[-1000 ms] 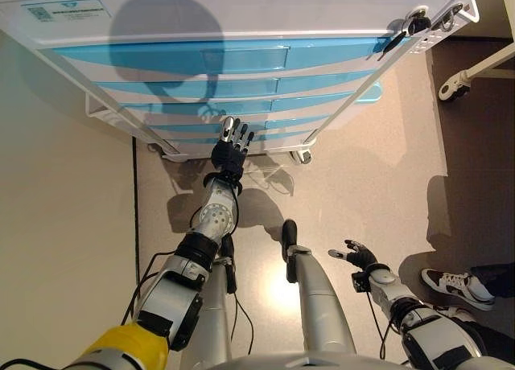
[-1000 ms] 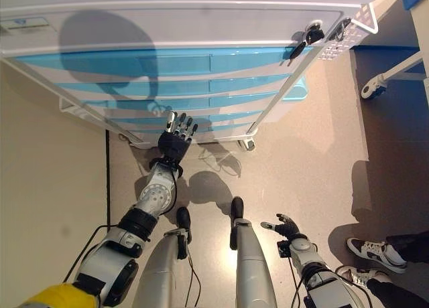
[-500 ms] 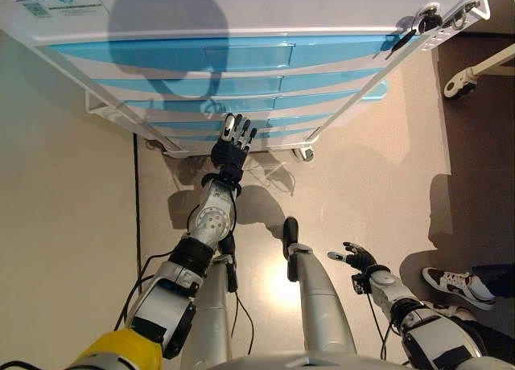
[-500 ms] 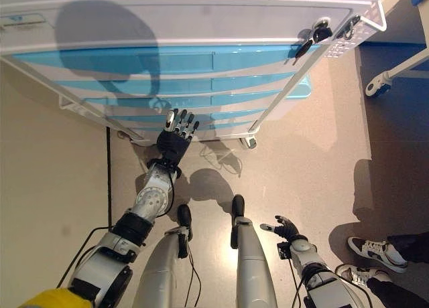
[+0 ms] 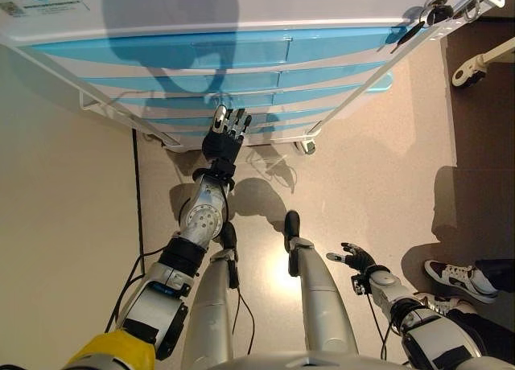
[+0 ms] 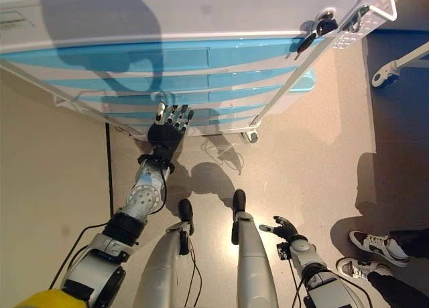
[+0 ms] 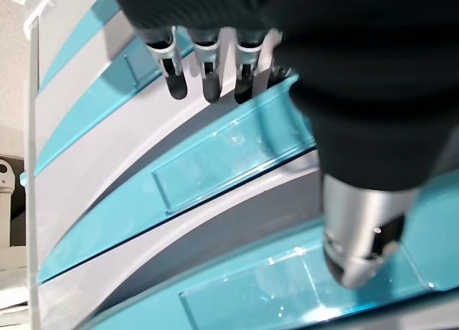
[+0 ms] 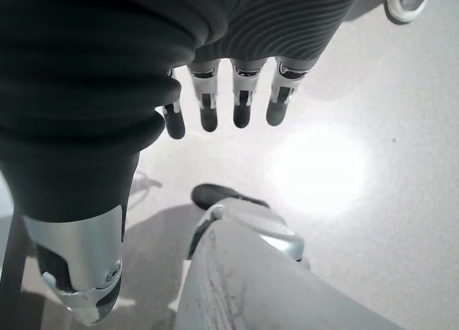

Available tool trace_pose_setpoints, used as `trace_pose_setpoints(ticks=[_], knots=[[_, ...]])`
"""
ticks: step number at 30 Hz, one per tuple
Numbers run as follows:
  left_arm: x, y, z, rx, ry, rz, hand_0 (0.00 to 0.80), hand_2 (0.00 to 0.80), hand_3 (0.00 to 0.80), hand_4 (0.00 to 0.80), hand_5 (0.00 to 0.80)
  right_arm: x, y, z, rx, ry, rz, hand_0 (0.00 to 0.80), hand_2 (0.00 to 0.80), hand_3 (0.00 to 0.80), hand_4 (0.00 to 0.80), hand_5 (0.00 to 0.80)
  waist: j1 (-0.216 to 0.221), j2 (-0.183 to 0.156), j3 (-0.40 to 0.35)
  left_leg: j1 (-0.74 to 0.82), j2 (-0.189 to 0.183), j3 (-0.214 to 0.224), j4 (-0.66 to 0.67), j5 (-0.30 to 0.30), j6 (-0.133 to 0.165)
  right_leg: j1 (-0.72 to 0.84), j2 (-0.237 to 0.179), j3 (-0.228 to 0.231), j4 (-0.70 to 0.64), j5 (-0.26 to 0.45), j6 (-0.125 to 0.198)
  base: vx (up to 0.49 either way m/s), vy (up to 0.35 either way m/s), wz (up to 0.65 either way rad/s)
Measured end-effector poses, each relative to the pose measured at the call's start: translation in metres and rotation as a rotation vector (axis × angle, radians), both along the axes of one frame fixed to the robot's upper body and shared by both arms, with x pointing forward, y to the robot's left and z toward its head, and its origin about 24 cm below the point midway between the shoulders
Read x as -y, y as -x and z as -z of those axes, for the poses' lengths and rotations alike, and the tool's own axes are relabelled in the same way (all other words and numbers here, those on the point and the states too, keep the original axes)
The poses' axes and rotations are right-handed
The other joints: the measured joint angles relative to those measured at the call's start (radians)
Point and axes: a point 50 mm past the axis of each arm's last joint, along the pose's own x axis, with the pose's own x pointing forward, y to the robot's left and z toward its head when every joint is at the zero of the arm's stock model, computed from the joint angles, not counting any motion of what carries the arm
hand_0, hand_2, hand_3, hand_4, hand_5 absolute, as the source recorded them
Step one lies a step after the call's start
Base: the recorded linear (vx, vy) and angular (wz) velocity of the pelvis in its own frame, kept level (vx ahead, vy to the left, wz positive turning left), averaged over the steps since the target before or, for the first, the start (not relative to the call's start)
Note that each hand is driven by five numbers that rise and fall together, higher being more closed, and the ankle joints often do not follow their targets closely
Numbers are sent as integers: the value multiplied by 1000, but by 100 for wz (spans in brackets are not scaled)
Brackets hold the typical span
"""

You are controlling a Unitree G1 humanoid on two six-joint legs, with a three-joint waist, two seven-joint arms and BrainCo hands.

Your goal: Open the drawer and pick up the medicine

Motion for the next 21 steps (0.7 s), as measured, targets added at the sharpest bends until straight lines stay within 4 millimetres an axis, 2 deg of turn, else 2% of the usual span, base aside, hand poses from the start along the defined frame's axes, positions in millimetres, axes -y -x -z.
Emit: trace_pose_setpoints(ticks=[8,9,10,12,21], knots=[[0,0,1,-2,1,-2,0,0,0,0,0,0,1,1,-5,1,1,0,0,0,0,0,0,0,0,6,0,1,-7,2,-2,3,0,0,-1,0,-1,0,0,0],[-1,0,1,-4,1,-2,53,53,53,53,53,1,1,1,-8,1,2,0,0,0,0,0,0,0,0,7,0,1,-7,2,-2,5,0,0,-1,0,-1,0,0,0],[-1,1,2,-6,1,-3,464,464,464,464,464,1,2,2,-11,2,3,0,0,0,0,0,0,0,0,9,0,1,-8,2,-2,6,0,0,-1,0,-1,0,0,0],[-2,1,3,-10,2,-6,800,800,800,800,800,2,3,2,-17,5,5,0,0,0,0,0,-1,0,0,12,0,1,-9,2,-2,9,0,0,-4,0,-1,0,0,0],[-6,0,8,-61,34,-53,800,800,800,800,800,2,4,3,-19,12,1,0,0,0,0,0,-13,0,1,31,1,0,-14,1,-2,27,1,-1,-4,-1,-2,-3,-4,0]])
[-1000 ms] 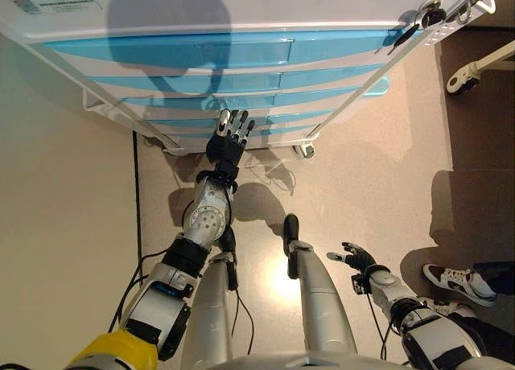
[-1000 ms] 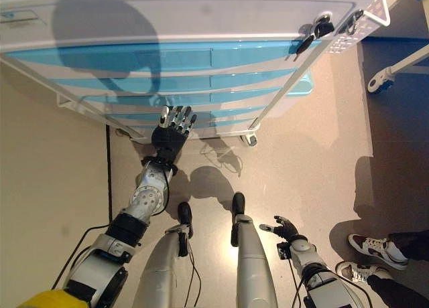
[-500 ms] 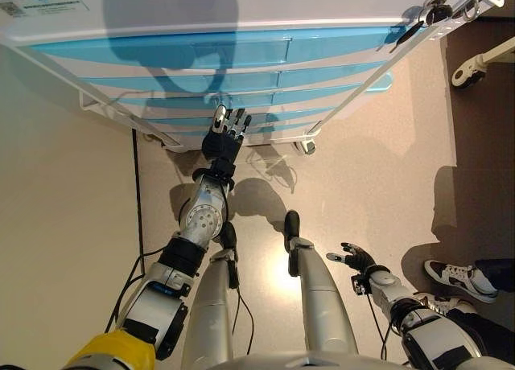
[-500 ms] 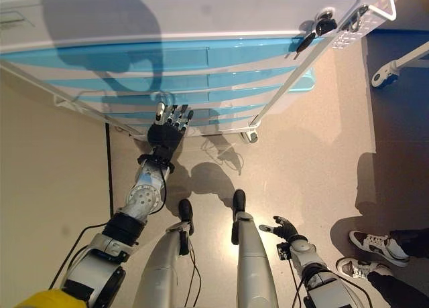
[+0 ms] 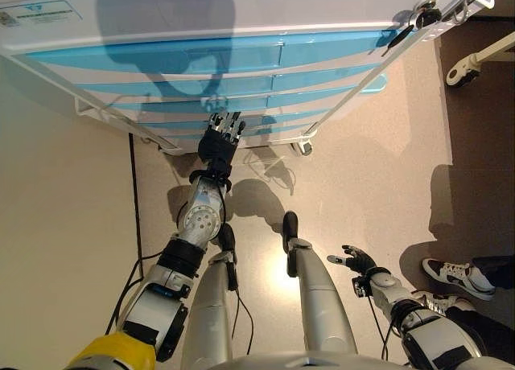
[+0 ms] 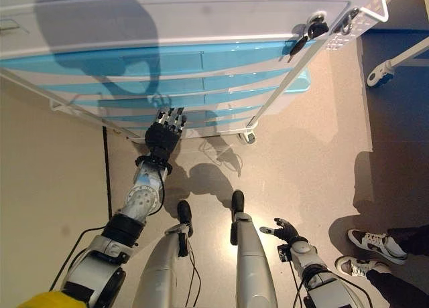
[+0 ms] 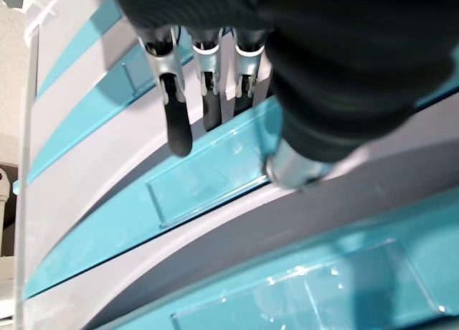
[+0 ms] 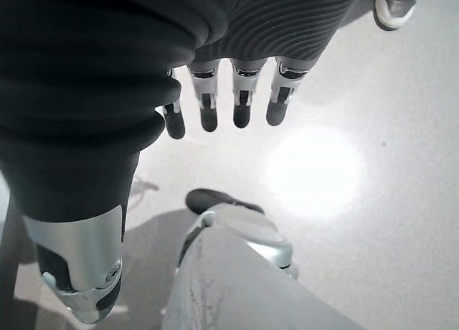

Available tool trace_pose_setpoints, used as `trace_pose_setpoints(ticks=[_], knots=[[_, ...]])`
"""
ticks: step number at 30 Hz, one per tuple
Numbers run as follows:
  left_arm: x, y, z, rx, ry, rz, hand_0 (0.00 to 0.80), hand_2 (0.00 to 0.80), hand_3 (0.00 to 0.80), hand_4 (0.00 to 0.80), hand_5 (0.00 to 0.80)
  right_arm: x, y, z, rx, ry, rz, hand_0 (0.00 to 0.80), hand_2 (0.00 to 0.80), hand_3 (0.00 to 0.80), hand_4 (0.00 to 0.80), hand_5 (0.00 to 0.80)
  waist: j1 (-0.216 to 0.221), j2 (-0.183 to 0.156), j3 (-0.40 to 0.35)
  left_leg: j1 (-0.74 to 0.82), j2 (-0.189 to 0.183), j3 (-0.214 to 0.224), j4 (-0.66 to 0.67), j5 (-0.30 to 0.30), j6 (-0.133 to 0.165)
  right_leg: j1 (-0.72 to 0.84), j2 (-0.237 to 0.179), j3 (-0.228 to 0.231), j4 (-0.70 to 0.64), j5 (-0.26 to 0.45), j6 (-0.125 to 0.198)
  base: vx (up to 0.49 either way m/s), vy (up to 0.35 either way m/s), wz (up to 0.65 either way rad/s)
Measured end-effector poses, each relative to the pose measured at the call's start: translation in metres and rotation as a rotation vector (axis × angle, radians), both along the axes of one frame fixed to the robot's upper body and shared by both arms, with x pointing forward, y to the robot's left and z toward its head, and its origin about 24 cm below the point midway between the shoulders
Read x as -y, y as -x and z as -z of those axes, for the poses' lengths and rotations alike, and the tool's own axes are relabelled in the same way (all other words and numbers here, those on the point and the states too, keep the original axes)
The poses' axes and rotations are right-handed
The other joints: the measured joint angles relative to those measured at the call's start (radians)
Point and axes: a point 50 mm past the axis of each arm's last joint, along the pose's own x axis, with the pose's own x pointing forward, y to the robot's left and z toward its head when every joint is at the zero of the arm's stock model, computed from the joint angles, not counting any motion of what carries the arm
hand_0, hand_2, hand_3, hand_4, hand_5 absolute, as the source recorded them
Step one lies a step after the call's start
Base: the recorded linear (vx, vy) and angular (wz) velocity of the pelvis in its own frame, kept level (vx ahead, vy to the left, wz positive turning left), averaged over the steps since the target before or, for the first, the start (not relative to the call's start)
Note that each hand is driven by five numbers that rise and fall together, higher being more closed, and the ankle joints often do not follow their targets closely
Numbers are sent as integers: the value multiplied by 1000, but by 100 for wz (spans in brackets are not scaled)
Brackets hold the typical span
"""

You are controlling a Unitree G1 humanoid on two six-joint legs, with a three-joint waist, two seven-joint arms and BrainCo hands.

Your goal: Open the drawer and pick up the medicine

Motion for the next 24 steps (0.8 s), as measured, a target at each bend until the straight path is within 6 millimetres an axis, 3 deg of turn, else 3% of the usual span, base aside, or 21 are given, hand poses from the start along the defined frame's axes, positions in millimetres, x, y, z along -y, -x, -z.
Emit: trace_pose_setpoints(ticks=[6,11,16,19,24], knots=[[0,5,13,-47,9,-7,800,800,800,800,800,0,0,0,-2,9,-9,0,0,0,0,0,1,1,1,24,1,-8,0,-1,-3,24,0,-9,8,-6,-5,-33,-47,2],[4,13,30,-101,34,0,800,800,800,800,800,0,0,0,-7,21,-23,0,0,0,0,0,12,5,5,39,-2,-40,10,2,-15,46,-5,-47,44,-34,-17,-30,-69,17],[8,20,43,-140,51,15,800,800,800,800,800,2,2,1,-9,28,-20,0,0,0,0,0,50,9,41,69,-12,-115,19,11,-50,78,-22,-107,131,-96,-45,-67,-134,41],[10,26,51,-153,58,33,800,800,800,800,800,3,9,5,-27,30,-10,0,0,0,0,0,68,20,64,77,-32,-210,16,32,-85,108,-39,-171,192,-158,-69,-49,-75,81],[2,49,70,-167,81,35,800,800,800,800,800,4,7,3,-17,39,-3,0,0,0,0,0,94,22,83,83,-30,-255,16,36,-102,110,-36,-199,239,-197,-94,-57,-60,26]])
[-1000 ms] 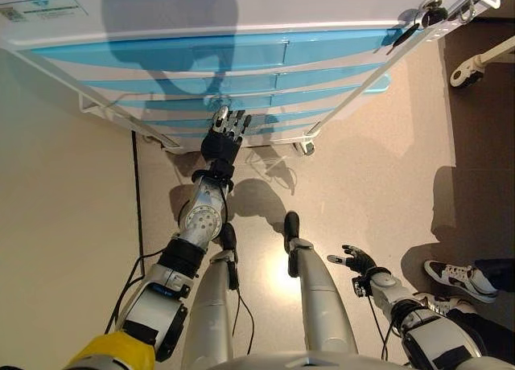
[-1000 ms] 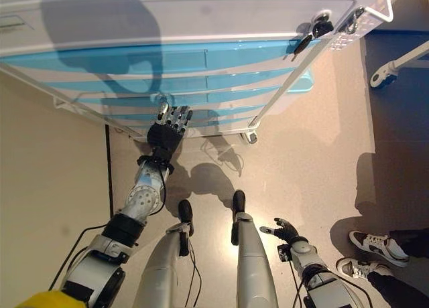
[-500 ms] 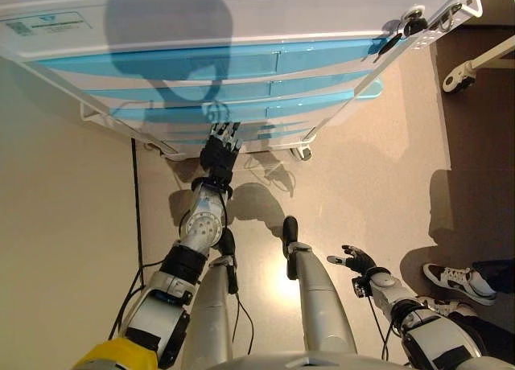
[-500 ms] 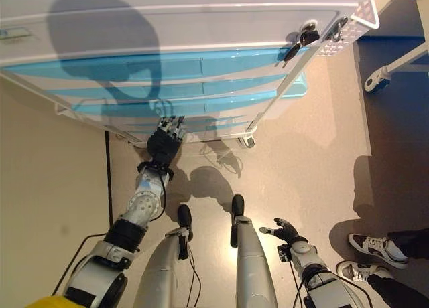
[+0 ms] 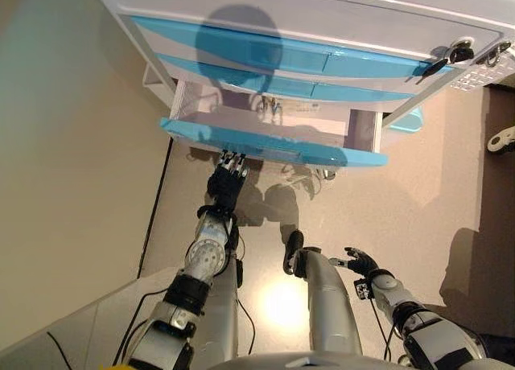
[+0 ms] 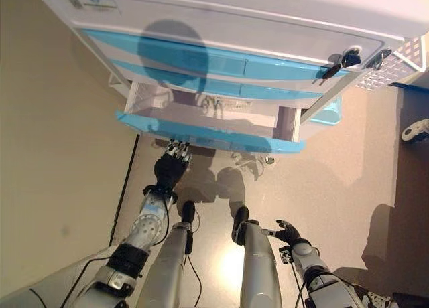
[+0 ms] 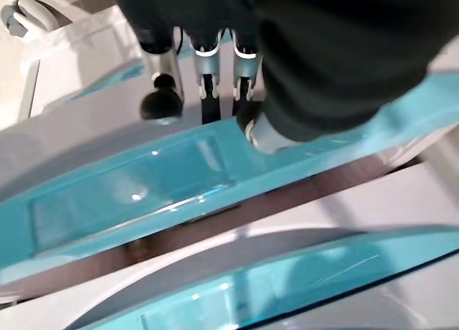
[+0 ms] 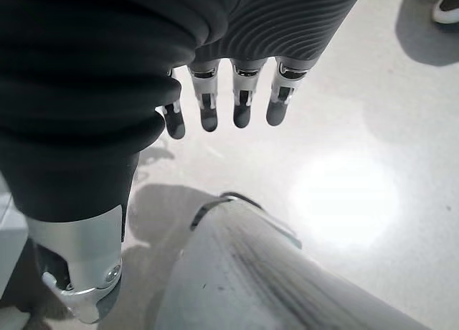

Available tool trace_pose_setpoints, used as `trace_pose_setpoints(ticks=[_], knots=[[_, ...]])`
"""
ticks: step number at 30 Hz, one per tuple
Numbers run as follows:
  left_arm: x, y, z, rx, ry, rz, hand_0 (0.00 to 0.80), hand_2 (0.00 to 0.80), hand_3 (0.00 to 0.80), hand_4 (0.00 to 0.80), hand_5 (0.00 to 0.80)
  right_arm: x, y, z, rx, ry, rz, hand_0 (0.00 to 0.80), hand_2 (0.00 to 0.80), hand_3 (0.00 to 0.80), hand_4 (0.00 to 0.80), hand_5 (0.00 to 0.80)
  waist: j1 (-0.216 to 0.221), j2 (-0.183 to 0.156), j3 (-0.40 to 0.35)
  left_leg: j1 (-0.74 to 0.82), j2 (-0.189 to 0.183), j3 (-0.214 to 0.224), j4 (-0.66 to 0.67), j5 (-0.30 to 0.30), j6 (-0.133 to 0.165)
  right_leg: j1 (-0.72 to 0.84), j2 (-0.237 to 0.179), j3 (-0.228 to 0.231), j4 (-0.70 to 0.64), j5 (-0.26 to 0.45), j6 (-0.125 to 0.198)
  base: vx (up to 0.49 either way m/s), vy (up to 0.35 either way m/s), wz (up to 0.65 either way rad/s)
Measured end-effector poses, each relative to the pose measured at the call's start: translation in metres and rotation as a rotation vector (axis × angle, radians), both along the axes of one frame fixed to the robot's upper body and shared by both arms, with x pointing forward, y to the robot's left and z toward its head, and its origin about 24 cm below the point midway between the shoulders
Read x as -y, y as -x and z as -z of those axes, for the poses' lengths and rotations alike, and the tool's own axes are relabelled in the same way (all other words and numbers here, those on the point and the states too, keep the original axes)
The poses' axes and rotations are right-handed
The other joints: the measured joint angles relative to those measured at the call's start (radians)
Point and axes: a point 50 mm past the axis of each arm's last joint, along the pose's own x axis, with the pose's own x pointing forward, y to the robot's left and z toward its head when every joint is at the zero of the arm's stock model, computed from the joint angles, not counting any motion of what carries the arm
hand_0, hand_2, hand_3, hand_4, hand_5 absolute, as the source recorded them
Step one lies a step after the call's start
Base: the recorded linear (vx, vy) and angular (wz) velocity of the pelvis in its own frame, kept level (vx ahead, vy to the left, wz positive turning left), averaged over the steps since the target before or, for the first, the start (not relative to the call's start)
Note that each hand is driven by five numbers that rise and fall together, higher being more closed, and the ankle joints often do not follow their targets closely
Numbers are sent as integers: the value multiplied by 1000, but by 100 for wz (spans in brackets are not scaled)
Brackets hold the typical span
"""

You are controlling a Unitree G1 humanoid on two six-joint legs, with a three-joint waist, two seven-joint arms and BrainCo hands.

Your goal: Open the drawer and pick up the medicine

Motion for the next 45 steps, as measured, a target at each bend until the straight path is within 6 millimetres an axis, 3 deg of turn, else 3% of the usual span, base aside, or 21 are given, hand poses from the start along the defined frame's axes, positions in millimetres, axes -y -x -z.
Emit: trace_pose_setpoints(ticks=[6,10,13,15,17,21,26,27,29,30,36,40,42,45], knots=[[-20,15,15,-22,35,-50,800,800,800,800,800,9,9,3,-29,38,-9,0,0,0,0,0,45,17,10,7,3,-51,24,-6,-15,28,0,-49,31,-31,-25,-20,-29,19],[-33,39,40,-96,75,-95,800,800,800,800,800,14,10,2,-37,55,-12,0,0,0,0,0,77,28,16,29,-4,-64,21,-4,-23,53,-13,-63,49,-50,-28,-3,-29,13],[-68,61,64,-196,156,-264,800,800,800,800,800,16,13,3,-44,64,-13,0,0,0,0,0,110,41,15,37,-5,-76,19,-5,-24,65,-14,-76,53,-58,-32,4,-17,12],[-103,81,86,-301,192,-419,800,800,800,800,800,19,17,4,-65,77,-7,0,0,0,0,0,149,52,11,37,-6,-80,19,-4,-22,67,-20,-86,59,-66,-35,-3,-4,15],[-121,101,104,-401,179,-482,800,800,800,800,800,19,14,3,-61,84,-13,0,0,0,0,0,158,56,9,37,-10,-83,20,-4,-22,69,-26,-90,65,-72,-33,2,-3,14],[-128,136,143,-626,182,-516,800,800,800,800,800,20,7,-1,-40,90,-13,0,0,0,0,0,156,62,7,40,-21,-83,28,-4,-23,82,-40,-96,70,-76,-24,12,-3,11],[-120,140,152,-688,190,-473,800,800,800,800,800,20,5,-3,-31,99,-7,0,0,0,0,0,155,62,7,39,-25,-79,34,-3,-23,87,-46,-96,70,-75,-18,10,6,4],[-120,139,152,-689,190,-470,747,747,747,747,747,20,5,-3,-28,99,-6,0,0,0,0,0,153,62,7,39,-25,-79,34,-3,-23,87,-47,-95,70,-74,-17,32,11,-2],[-121,137,155,-702,170,-468,489,489,489,489,489,22,7,-2,-28,99,9,0,0,0,0,0,152,62,7,40,-23,-76,33,-3,-22,87,-45,-93,66,-73,-15,34,12,-4],[-121,137,154,-700,165,-474,0,0,0,0,0,23,8,-2,-30,101,16,0,0,0,0,0,148,62,7,40,-23,-76,33,-3,-23,87,-44,-93,65,-72,-15,0,0,0],[-139,141,153,-732,-103,-447,0,0,0,0,0,33,16,-2,-26,125,42,0,0,0,0,0,137,60,6,63,-5,-60,4,-2,-21,102,-23,-81,30,-60,-12,49,17,-9],[-159,155,168,-888,-352,-393,0,0,0,0,0,36,15,-5,-11,135,46,0,0,0,0,0,94,55,4,77,11,-41,-11,-4,-23,108,4,-52,-9,-39,-8,63,95,-22],[-169,165,179,-1049,-516,-301,0,0,0,0,0,38,14,-5,-16,143,51,0,0,0,0,0,78,47,-1,92,30,-9,-29,-4,-23,112,32,-19,-57,-8,-3,28,97,-50],[-171,169,182,-1113,-761,-138,0,0,0,0,0,42,15,-5,-32,168,61,0,0,0,0,0,47,34,-8,103,44,43,-50,0,-9,111,56,34,-119,40,13,30,168,-59]])
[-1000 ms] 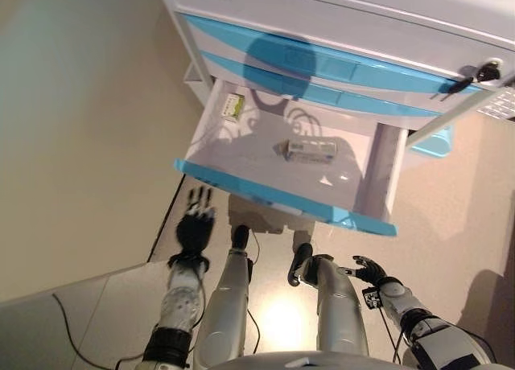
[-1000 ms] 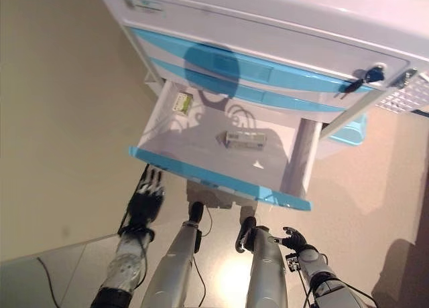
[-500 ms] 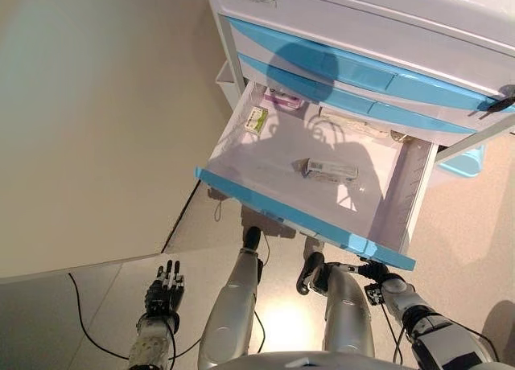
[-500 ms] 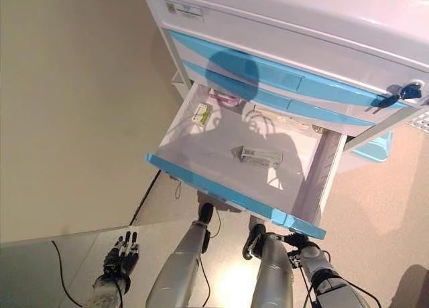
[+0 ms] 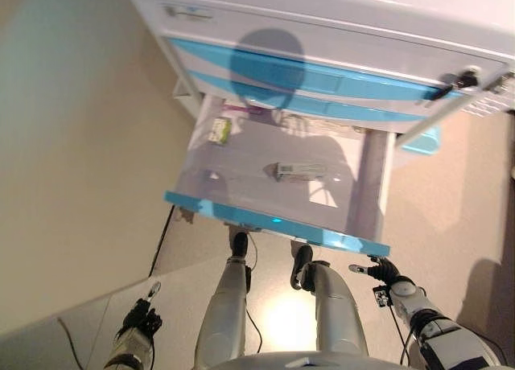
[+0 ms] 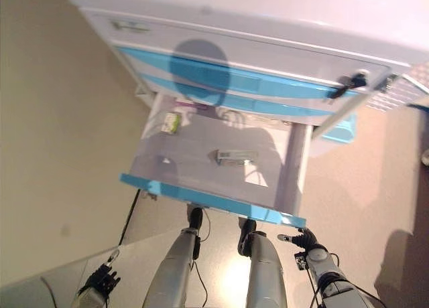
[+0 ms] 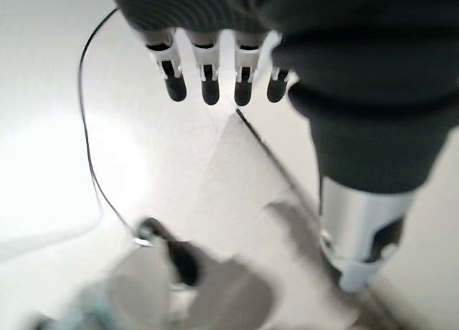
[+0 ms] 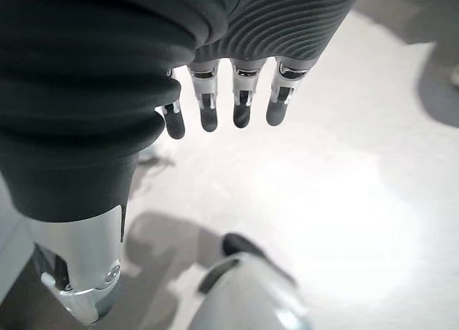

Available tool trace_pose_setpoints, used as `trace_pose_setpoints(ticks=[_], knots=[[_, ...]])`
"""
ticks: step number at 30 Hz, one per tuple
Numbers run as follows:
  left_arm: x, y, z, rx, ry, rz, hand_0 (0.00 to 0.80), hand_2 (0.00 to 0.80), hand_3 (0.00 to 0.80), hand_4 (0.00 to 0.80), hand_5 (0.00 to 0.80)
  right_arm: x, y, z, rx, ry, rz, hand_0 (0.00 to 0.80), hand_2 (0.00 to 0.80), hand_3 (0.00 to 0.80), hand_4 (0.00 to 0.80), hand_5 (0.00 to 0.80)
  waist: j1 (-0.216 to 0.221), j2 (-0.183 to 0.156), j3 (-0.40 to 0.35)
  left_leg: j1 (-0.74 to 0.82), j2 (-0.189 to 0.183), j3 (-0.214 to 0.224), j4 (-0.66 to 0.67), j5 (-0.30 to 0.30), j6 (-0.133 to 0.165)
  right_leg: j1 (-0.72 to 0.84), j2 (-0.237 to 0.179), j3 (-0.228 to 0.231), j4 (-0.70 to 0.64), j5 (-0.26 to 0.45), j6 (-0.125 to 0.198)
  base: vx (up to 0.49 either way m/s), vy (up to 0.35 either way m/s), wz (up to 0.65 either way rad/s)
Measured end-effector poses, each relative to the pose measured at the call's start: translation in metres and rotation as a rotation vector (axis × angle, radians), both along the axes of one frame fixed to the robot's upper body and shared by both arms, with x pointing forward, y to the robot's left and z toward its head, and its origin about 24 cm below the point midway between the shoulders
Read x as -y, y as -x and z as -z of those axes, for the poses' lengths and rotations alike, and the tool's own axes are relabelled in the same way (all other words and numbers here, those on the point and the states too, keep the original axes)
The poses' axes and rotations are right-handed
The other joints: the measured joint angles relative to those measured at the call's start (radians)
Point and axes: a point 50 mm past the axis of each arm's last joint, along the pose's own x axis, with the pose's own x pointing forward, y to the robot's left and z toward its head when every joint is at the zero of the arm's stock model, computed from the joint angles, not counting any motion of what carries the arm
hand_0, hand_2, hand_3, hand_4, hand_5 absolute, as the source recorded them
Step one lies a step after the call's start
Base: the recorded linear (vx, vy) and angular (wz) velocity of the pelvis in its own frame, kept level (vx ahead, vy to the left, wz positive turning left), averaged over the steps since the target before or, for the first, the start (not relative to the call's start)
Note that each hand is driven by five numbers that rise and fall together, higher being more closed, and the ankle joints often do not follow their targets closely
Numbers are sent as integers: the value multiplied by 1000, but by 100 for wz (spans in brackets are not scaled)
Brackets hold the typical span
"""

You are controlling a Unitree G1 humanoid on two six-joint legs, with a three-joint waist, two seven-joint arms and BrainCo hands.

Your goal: Open the drawer and pick up the medicine

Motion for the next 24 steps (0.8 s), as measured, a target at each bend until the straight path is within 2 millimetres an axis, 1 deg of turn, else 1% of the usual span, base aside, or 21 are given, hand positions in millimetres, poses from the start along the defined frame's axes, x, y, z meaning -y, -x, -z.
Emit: trace_pose_setpoints(ticks=[1,2,3,4,5,6,7,8,10,11,12,13,14,15,16,17,18,19,20,21,24], knots=[[1,0,0,-28,-22,44,0,0,0,0,0,-1,-1,0,-3,0,3,0,0,0,0,0,5,-4,-2,5,3,17,-8,1,5,0,1,9,-12,9,5,42,127,-68],[4,-5,1,-51,-50,116,0,0,0,0,0,1,-1,0,-4,6,10,0,0,0,0,0,-8,-11,-7,13,6,43,-9,-5,16,1,14,41,-38,27,14,-21,130,-61],[5,-6,0,-59,-62,145,0,0,0,0,0,2,-1,0,-6,9,13,0,0,0,0,0,-6,-17,-9,20,9,58,-13,-9,22,2,13,49,-50,37,17,-15,118,-84],[7,-10,0,-88,-99,219,0,0,0,0,0,4,1,0,-3,7,36,0,0,0,0,0,-11,-27,-14,33,12,84,-18,-11,25,7,20,69,-81,70,19,-14,124,-70],[8,-11,0,-93,-108,236,0,0,0,0,0,5,1,-1,2,3,53,0,0,0,0,0,-8,-28,-14,39,16,94,-22,-11,30,12,17,71,-96,78,27,61,111,-68],[7,-14,-1,-101,-126,262,0,0,0,0,0,9,3,-1,1,10,73,0,0,0,0,0,-26,-31,-15,49,11,105,-24,-16,39,26,17,73,-124,94,35,63,109,-44],[3,-13,-2,-127,-151,284,0,0,0,0,0,11,5,-1,2,9,90,0,0,0,0,0,-34,-37,-18,66,15,122,-31,-21,49,42,18,84,-148,109,43,52,77,-40],[2,-13,-2,-133,-159,288,0,0,0,0,0,14,6,-1,-1,15,95,0,0,0,0,0,-32,-39,-18,74,16,130,-33,-22,50,52,18,90,-160,116,46,47,64,-40],[-6,-10,-5,-168,-208,304,0,0,0,0,0,26,11,-5,11,35,127,0,0,0,0,0,-33,-53,-26,109,22,166,-48,-31,65,86,19,103,-218,151,55,48,57,-46],[-8,-9,-5,-175,-220,311,0,0,0,0,0,28,11,-6,14,42,128,0,0,0,0,0,-34,-55,-26,113,19,170,-49,-32,67,93,20,103,-228,158,56,59,58,-46],[-13,-8,-7,-199,-254,337,0,0,0,0,0,41,7,-18,54,77,103,0,0,0,0,0,-45,-64,-27,133,19,184,-60,-33,72,118,27,116,-270,184,63,70,62,-32],[-18,0,-6,-231,-270,341,0,0,0,0,0,50,2,-29,100,110,88,0,0,0,0,0,-57,-70,-30,155,17,189,-72,-33,75,144,27,123,-300,198,68,67,47,-31],[-20,4,-6,-245,-277,341,0,0,0,0,0,53,1,-33,114,121,87,0,0,0,0,0,-60,-73,-31,163,22,194,-81,-32,77,152,27,127,-309,202,71,65,44,-30],[-25,8,-7,-272,-296,353,0,0,0,0,0,61,-3,-43,149,148,80,0,0,0,0,0,-68,-95,-38,186,18,211,-94,-32,77,168,28,135,-335,215,72,64,37,-31],[-25,9,-7,-285,-308,374,0,0,0,0,0,70,-6,-59,195,195,33,0,0,0,0,0,-70,-102,-38,206,17,219,-114,-30,78,195,29,138,-372,233,73,41,27,-29],[-25,12,-6,-296,-313,385,0,0,0,0,0,75,-4,-67,212,224,13,0,0,0,0,0,-70,-106,-40,216,16,220,-120,-26,75,210,29,138,-388,241,77,60,33,-18],[-27,19,-5,-320,-318,390,0,0,0,0,0,83,-5,-80,256,261,1,0,0,0,0,0,-80,-117,-48,238,19,229,-134,-22,81,229,27,140,-408,249,79,49,24,-20],[-28,21,-4,-334,-322,401,0,0,0,0,0,87,-2,-98,321,279,-18,0,0,0,0,0,-90,-137,-59,254,14,241,-149,-23,80,241,28,144,-429,258,80,57,28,-20],[-28,24,-4,-342,-323,406,0,0,0,0,0,87,-2,-105,348,288,-43,0,0,0,0,0,-83,-138,-60,257,18,243,-154,-21,82,248,27,145,-436,264,80,19,7,-18],[-28,27,-3,-353,-323,407,0,0,0,0,0,87,-3,-111,368,290,-63,0,0,0,0,0,-93,-148,-65,264,17,248,-157,-21,82,254,30,145,-445,271,78,29,-16,-15],[-24,29,-1,-357,-304,412,0,0,0,0,0,88,4,-132,411,222,-145,0,0,0,0,0,-92,-160,-70,296,21,264,-176,-21,82,288,31,145,-485,291,75,36,-33,-14]])
